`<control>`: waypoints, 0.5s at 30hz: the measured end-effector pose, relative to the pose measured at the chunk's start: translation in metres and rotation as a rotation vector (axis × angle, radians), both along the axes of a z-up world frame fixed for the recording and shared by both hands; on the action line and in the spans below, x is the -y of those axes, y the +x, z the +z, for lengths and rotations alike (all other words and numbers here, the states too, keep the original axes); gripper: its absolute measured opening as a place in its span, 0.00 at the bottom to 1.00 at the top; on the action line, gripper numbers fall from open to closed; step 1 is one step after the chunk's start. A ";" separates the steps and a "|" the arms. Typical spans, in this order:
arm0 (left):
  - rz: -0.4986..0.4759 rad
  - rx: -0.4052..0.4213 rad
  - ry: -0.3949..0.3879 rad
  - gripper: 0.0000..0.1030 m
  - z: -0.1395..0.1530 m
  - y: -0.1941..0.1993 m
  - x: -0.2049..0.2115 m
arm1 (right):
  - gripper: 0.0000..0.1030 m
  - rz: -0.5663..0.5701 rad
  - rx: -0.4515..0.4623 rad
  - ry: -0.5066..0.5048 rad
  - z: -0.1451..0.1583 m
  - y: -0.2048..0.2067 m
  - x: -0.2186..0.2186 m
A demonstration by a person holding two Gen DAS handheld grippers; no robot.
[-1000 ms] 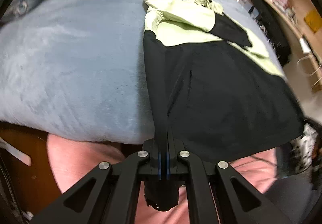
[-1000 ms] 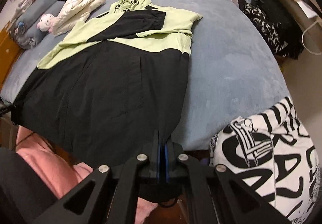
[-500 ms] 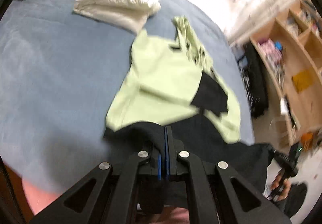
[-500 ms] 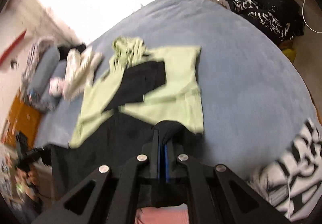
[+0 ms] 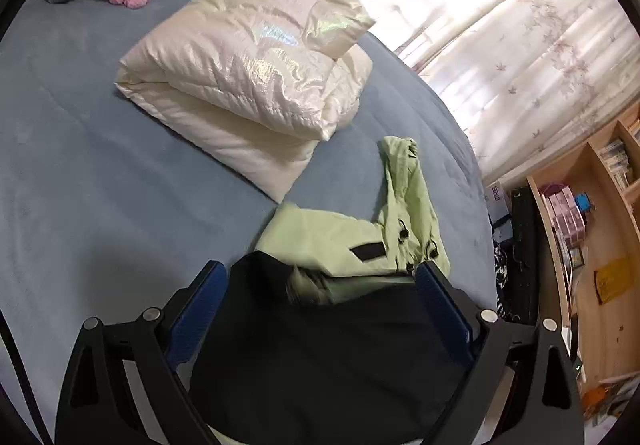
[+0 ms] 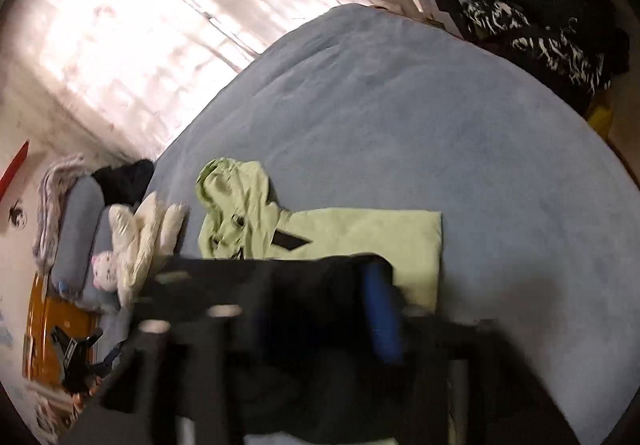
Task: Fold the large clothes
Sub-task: 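Lift the black hem with both tools and fold it toward the green hood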
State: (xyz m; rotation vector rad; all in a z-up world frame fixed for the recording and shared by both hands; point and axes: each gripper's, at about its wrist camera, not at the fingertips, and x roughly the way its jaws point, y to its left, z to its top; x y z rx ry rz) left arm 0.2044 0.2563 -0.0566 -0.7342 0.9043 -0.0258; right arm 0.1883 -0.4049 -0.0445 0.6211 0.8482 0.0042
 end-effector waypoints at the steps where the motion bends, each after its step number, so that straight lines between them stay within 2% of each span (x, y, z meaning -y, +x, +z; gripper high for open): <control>1: -0.004 -0.012 0.021 0.91 -0.006 0.006 0.001 | 0.80 -0.006 0.004 -0.004 -0.005 0.004 0.000; 4: -0.058 -0.081 0.160 0.91 -0.032 0.024 0.016 | 0.80 0.016 -0.028 -0.003 -0.029 0.016 -0.001; 9: -0.172 -0.146 0.371 0.90 -0.076 0.052 0.046 | 0.80 0.071 -0.062 -0.103 -0.060 0.027 -0.008; 13: -0.215 -0.153 0.430 0.89 -0.098 0.068 0.055 | 0.80 0.086 -0.075 -0.148 -0.077 0.039 -0.007; 14: -0.223 -0.157 0.440 0.85 -0.103 0.073 0.057 | 0.80 0.090 -0.077 -0.157 -0.080 0.042 -0.007; 15: -0.225 -0.160 0.442 0.75 -0.106 0.076 0.057 | 0.80 0.096 -0.084 -0.175 -0.084 0.048 -0.008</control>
